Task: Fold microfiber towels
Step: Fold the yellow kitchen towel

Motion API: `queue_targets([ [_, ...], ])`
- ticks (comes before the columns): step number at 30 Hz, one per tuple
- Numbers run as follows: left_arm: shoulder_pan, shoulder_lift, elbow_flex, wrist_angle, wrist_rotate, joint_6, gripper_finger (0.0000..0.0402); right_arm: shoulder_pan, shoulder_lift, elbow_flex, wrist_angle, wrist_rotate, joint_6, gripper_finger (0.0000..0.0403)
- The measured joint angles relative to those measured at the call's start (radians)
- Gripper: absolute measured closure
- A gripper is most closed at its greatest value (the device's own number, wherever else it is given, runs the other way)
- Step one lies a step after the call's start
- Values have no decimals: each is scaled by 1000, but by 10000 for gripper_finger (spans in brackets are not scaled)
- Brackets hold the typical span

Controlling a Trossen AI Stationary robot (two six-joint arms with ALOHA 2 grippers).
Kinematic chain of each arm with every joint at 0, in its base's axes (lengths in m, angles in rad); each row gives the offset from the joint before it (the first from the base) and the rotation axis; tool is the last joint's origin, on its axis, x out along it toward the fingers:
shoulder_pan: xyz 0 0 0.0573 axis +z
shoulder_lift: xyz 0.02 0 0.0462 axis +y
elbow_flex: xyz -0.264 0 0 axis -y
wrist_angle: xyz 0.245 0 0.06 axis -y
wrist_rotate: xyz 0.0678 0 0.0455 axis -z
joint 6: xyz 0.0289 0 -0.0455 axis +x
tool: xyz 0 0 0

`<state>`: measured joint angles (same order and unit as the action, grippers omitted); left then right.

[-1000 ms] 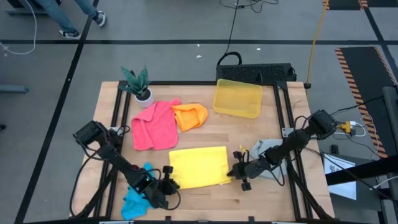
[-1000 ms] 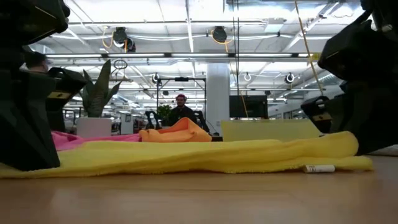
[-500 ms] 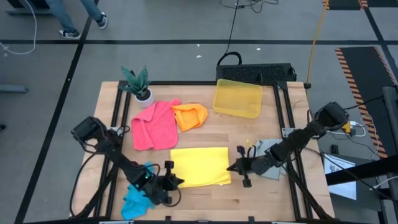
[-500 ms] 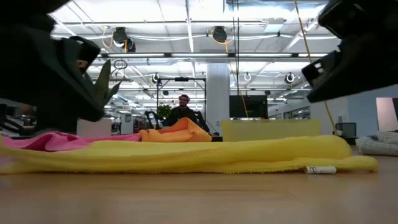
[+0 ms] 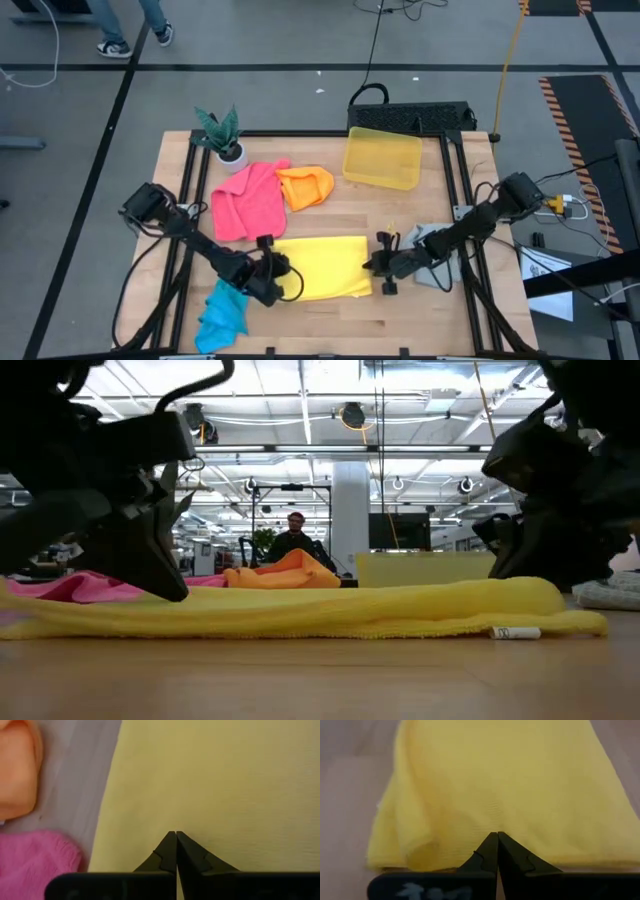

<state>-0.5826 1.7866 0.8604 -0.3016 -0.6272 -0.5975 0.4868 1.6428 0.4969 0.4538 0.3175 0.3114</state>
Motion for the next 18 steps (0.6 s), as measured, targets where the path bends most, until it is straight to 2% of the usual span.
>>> queue_targets([
  [3,1,0,0,8,1,-40,387,-10,-7,3,-86,56,54,403],
  [6,-13,0,0,98,31,-24,393,-12,-43,5,-214,121,96,403],
  [10,-44,0,0,303,67,100,395,-12,-134,-2,-385,241,132,403],
  [13,-64,0,1,440,50,230,386,-13,-208,-1,-347,293,130,403],
  [15,-71,0,1,495,6,298,384,-12,-230,1,-255,260,99,403],
  [18,-60,0,1,508,-107,334,391,-12,-211,-1,-94,103,40,403],
])
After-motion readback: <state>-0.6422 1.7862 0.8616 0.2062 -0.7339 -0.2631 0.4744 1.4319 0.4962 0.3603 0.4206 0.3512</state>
